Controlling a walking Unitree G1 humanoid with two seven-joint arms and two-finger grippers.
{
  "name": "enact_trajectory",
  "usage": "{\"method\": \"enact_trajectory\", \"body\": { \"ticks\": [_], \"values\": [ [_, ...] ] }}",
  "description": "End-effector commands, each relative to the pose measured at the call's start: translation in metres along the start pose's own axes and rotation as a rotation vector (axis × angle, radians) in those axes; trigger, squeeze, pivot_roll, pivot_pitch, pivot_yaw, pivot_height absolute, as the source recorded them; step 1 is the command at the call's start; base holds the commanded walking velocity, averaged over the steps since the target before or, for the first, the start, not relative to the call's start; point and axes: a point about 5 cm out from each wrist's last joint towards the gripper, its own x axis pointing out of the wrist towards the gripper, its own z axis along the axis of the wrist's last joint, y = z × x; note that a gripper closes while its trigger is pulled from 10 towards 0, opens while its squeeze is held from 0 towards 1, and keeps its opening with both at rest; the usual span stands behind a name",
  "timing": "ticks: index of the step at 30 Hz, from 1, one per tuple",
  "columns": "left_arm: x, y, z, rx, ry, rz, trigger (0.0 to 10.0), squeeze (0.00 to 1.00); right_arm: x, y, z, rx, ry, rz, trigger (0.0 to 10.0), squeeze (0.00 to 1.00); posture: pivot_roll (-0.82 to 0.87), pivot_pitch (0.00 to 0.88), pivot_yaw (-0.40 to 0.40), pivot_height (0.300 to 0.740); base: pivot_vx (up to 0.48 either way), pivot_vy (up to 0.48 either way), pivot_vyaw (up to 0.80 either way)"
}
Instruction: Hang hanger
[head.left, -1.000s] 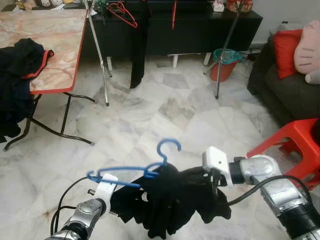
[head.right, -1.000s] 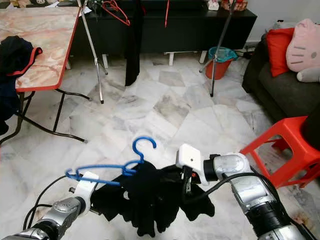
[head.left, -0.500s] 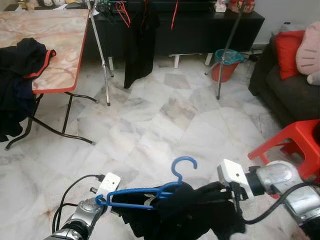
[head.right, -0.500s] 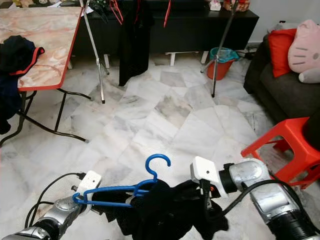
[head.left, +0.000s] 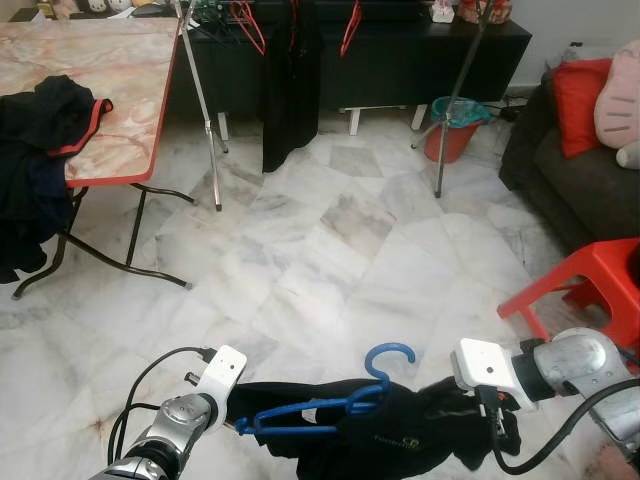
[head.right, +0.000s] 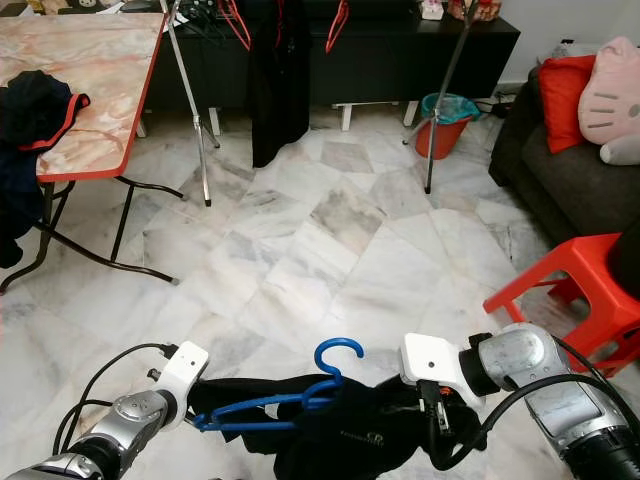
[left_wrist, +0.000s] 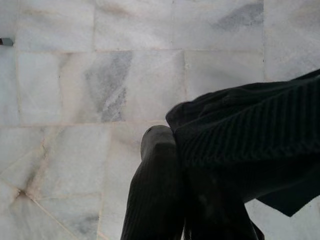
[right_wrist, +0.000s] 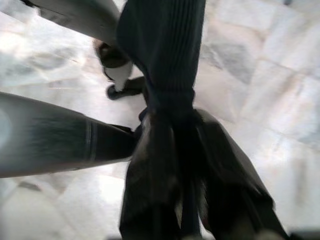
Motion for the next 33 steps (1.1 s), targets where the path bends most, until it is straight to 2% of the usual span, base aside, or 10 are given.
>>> {"method": "enact_trajectory", "body": {
  "ticks": [1,7,10,14,25,30,33],
  "values": [
    [-0.02,0.038,-0.043,-0.027,0.19,0.159,10.0,0.0,-0.036,-0.011,-0.025,0.007,0.226,-0.125,0.0,0.0,-0.21,0.106,-0.027,0.74,0.0,0.0,0.0],
    [-0.021,0.039,-0.042,-0.024,0.189,0.155,10.0,0.0,-0.023,-0.007,-0.026,-0.02,0.261,-0.093,0.0,0.0,-0.2,0.111,-0.027,0.74,0.0,0.0,0.0],
    [-0.021,0.04,-0.042,-0.021,0.19,0.156,10.0,0.0,-0.018,-0.006,-0.03,-0.042,0.315,-0.087,0.0,0.0,-0.2,0.113,-0.028,0.74,0.0,0.0,0.0],
    [-0.021,0.04,-0.041,-0.021,0.19,0.155,10.0,0.0,-0.017,-0.008,-0.032,-0.056,0.347,-0.096,0.0,0.0,-0.2,0.114,-0.029,0.74,0.0,0.0,0.0],
    [-0.02,0.038,-0.04,-0.025,0.187,0.151,10.0,0.0,-0.018,-0.025,-0.04,-0.033,0.475,-0.261,0.0,0.0,-0.2,0.112,-0.033,0.74,0.0,0.0,0.0],
    [-0.019,0.04,-0.037,-0.025,0.181,0.152,10.0,0.0,-0.012,-0.021,-0.043,-0.036,0.513,-0.215,0.0,0.0,-0.2,0.116,-0.033,0.74,0.0,0.0,0.0],
    [-0.018,0.044,-0.025,-0.017,0.147,0.145,10.0,0.0,-0.007,-0.018,-0.049,-0.048,0.562,-0.204,0.0,0.0,-0.2,0.114,-0.036,0.74,0.0,0.0,0.0]
  ]
}}
